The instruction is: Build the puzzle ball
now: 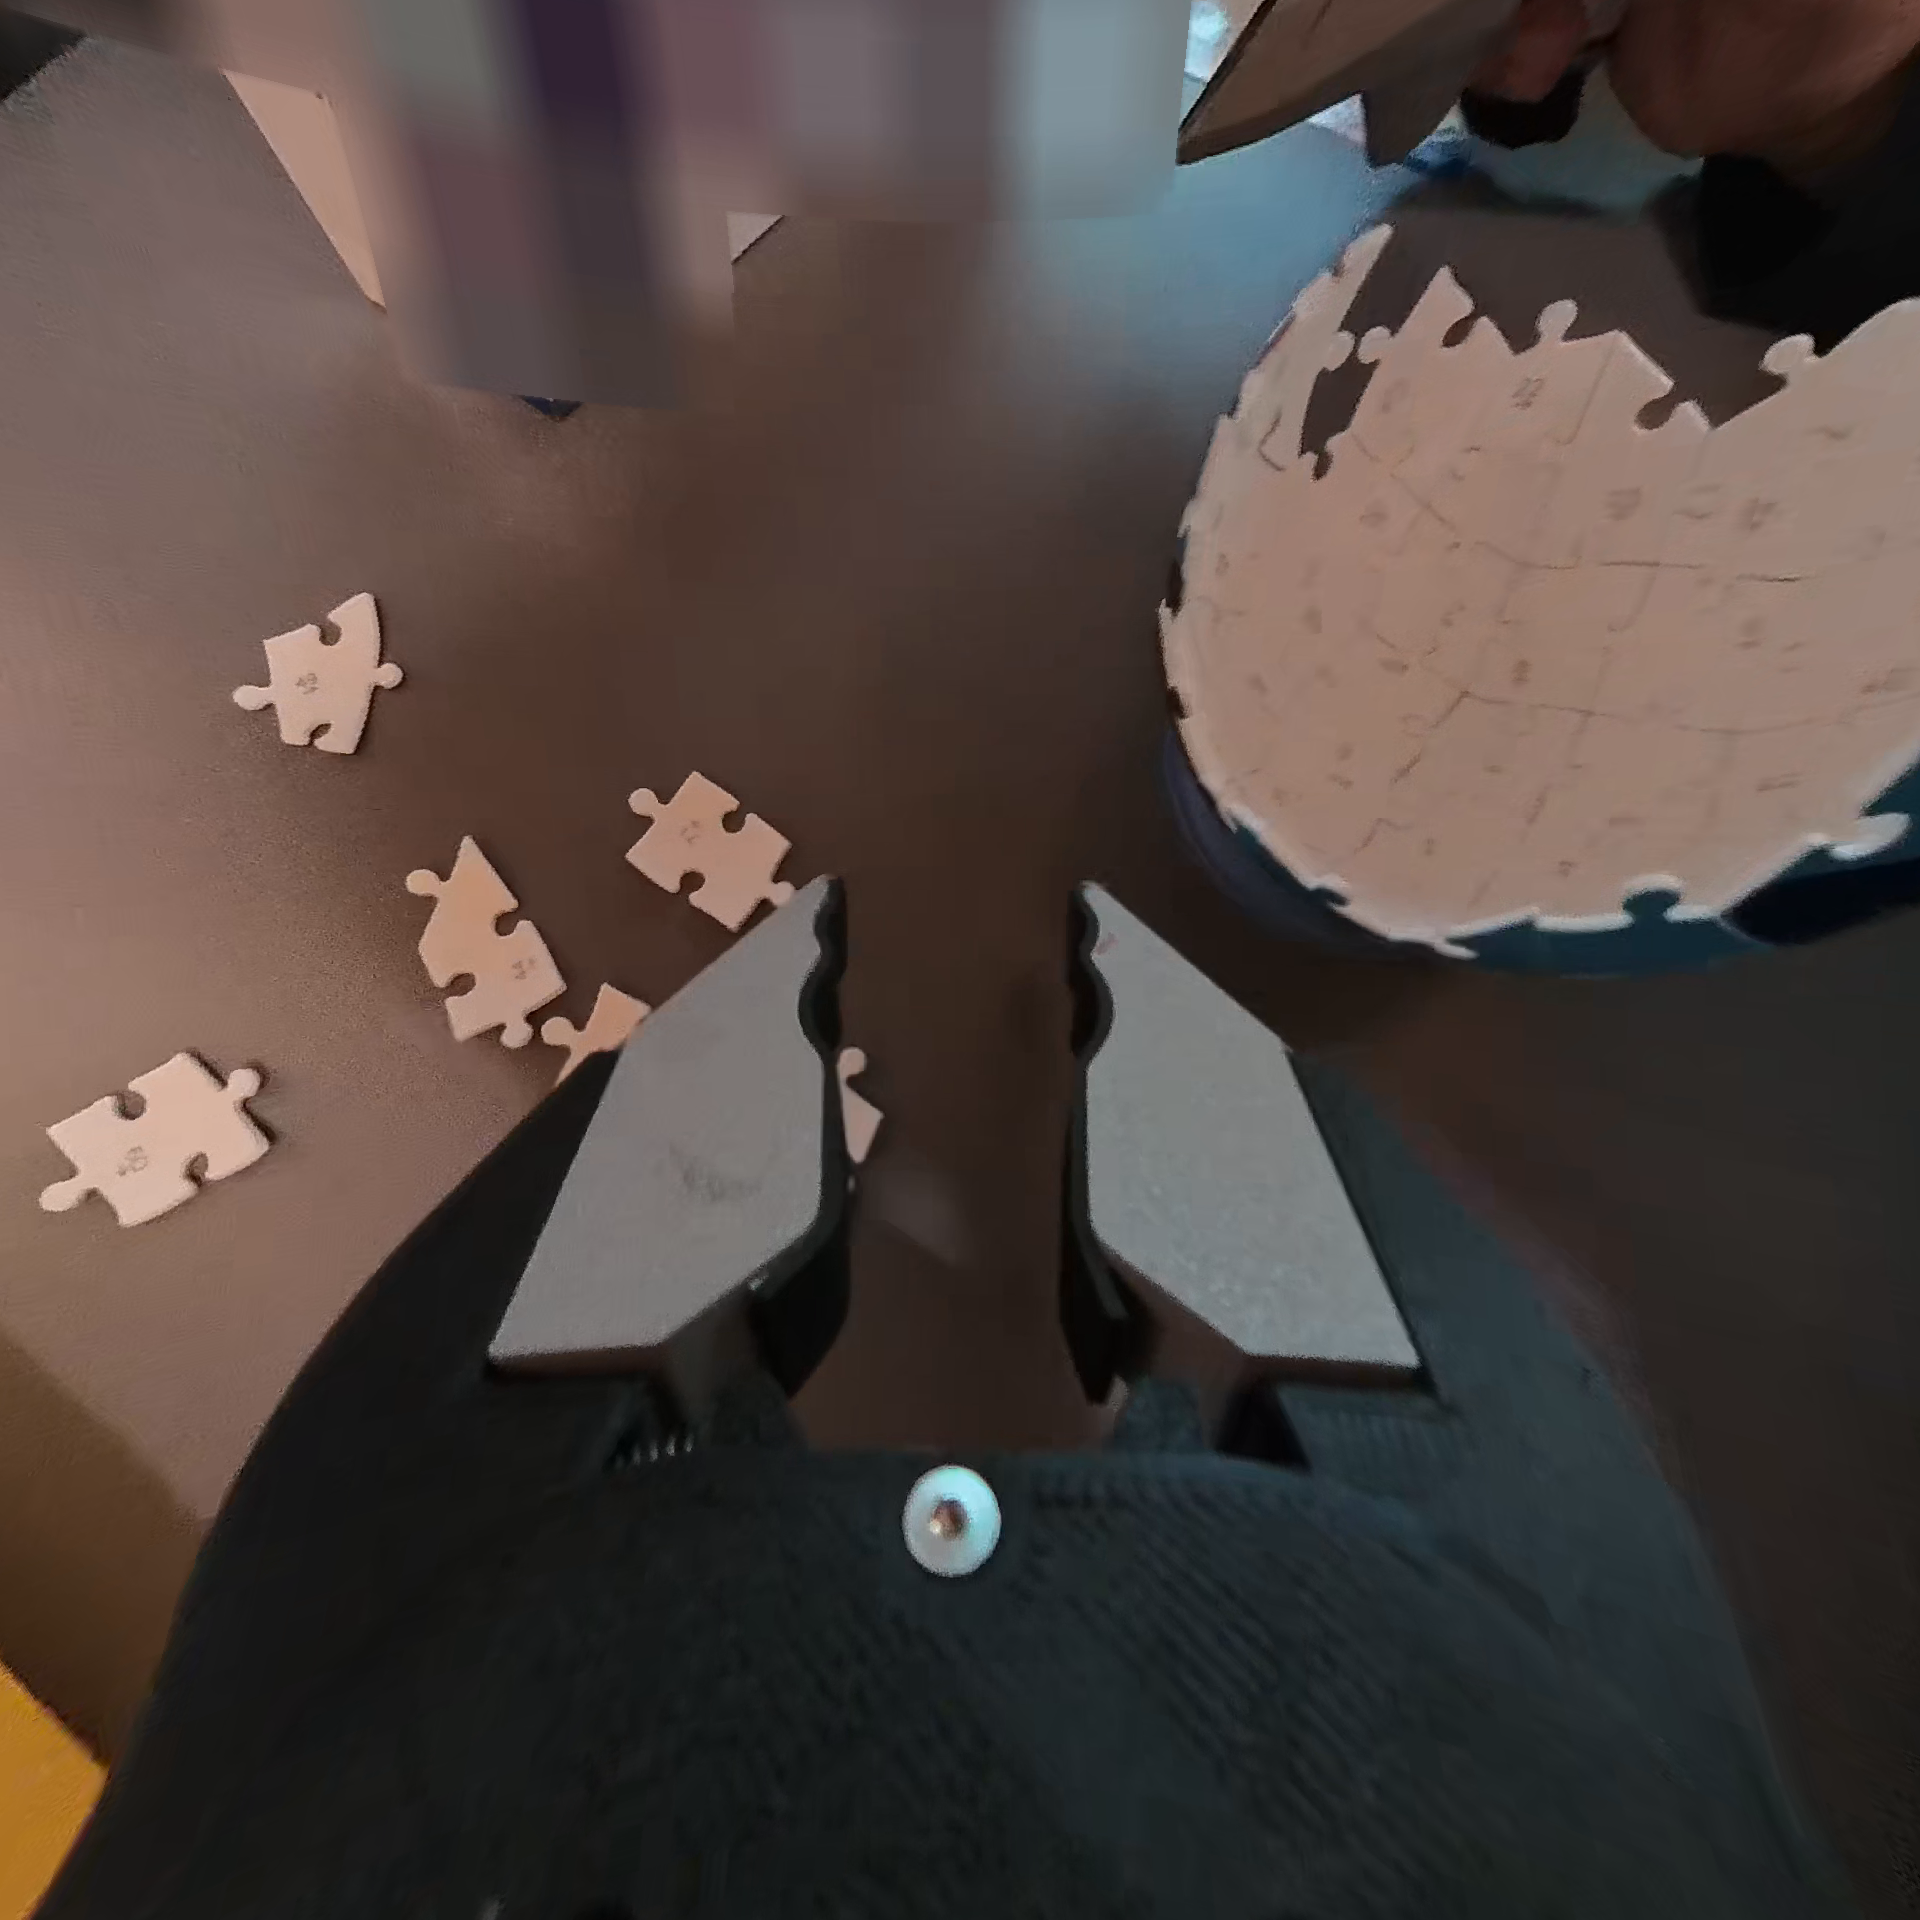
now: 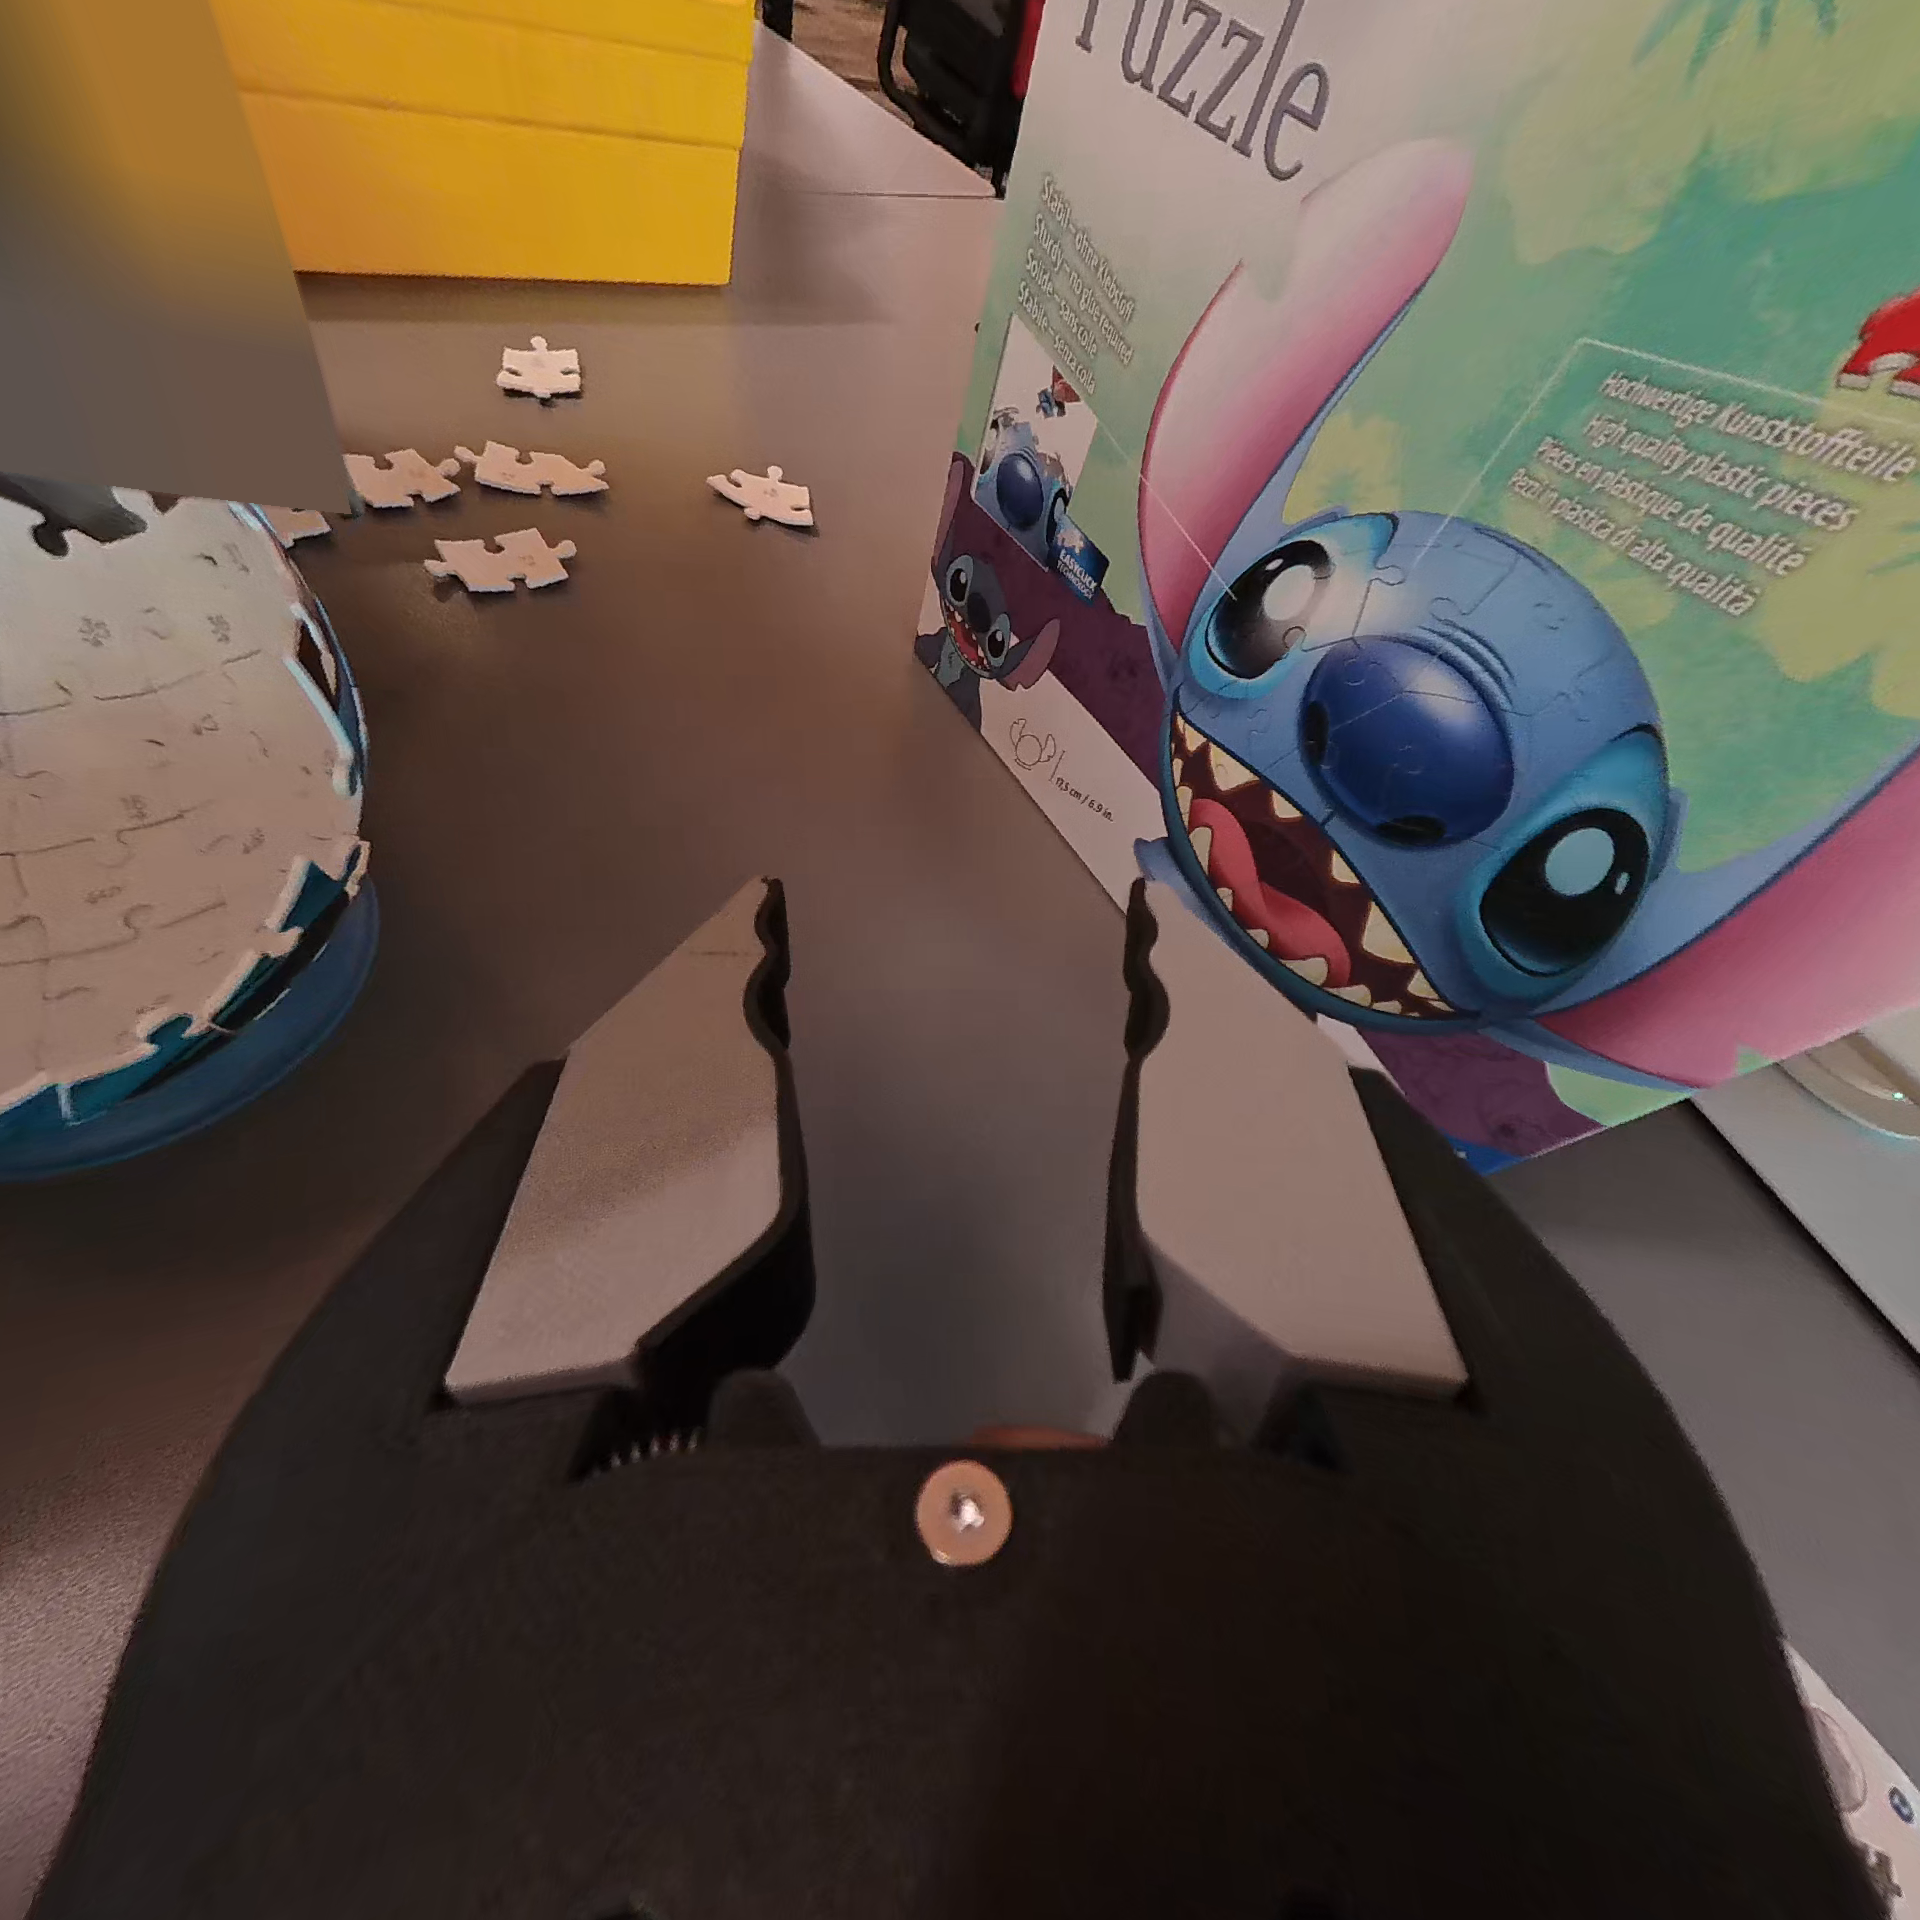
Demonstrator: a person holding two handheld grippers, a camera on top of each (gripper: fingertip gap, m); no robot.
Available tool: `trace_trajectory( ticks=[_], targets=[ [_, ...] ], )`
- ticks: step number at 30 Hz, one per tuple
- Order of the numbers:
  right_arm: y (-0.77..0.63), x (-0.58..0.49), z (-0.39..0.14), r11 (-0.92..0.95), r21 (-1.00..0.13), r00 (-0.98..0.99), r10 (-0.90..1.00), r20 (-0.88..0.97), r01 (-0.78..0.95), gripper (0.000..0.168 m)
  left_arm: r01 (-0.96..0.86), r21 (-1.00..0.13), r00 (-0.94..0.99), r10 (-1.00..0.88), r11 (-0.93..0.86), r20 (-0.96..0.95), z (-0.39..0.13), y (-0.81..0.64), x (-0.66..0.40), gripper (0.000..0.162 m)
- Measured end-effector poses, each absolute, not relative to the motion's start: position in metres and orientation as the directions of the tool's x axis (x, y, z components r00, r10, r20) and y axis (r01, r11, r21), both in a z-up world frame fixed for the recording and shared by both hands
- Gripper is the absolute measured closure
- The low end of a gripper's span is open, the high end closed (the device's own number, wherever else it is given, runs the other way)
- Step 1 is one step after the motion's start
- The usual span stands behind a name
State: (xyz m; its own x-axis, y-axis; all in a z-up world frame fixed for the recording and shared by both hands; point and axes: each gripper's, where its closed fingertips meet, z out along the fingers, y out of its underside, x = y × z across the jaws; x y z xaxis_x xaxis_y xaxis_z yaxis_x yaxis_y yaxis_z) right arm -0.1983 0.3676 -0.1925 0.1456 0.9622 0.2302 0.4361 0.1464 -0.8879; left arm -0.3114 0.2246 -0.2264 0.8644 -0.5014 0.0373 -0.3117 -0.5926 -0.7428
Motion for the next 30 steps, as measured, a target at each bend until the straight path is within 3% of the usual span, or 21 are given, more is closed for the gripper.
trace_trajectory(
  ticks=[1, 6, 11, 16, 20, 23, 26, 30],
  targets=[
    [0.366, -0.198, -0.192, 0.143, -0.89, 0.142, 0.964, 0.224, 0.433, 0.106, -0.341, -0.734, 0.868, -0.496, -0.587, -0.006, -0.229, 0.226, -0.315, 0.122],
    [0.365, -0.191, -0.191, 0.133, -0.898, 0.153, 0.965, 0.214, 0.419, 0.107, -0.336, -0.727, 0.853, -0.52, -0.599, 0.035, -0.219, 0.214, -0.307, 0.116],
    [0.368, -0.187, -0.187, 0.125, -0.909, 0.201, 0.955, 0.219, 0.398, 0.108, -0.345, -0.812, 0.898, -0.418, -0.471, -0.138, -0.135, 0.196, -0.367, 0.116],
    [0.387, -0.179, -0.187, 0.052, -0.926, 0.29, 0.942, 0.17, 0.375, 0.107, -0.271, -0.834, 0.955, -0.241, -0.48, -0.172, -0.083, 0.174, -0.483, 0.114],
    [0.387, -0.177, -0.181, 0.035, -0.946, 0.287, 0.949, 0.132, 0.322, 0.105, -0.193, -0.873, 0.964, -0.252, -0.448, -0.084, -0.09, 0.17, -0.517, 0.124],
    [0.392, -0.176, -0.181, 0.014, -0.947, 0.315, 0.941, 0.121, 0.321, 0.102, -0.188, -0.895, 0.976, -0.181, -0.404, -0.124, -0.106, 0.174, -0.542, 0.136],
    [0.399, -0.176, -0.183, 0.003, -0.943, 0.345, 0.93, 0.125, 0.334, 0.098, -0.141, -0.889, 0.984, -0.162, -0.436, -0.077, -0.119, 0.167, -0.552, 0.128],
    [0.412, -0.172, -0.185, -0.007, -0.936, 0.401, 0.905, 0.144, 0.352, 0.097, -0.172, -0.924, 0.981, -0.146, -0.34, -0.129, -0.115, 0.153, -0.567, 0.148]
  ],
)
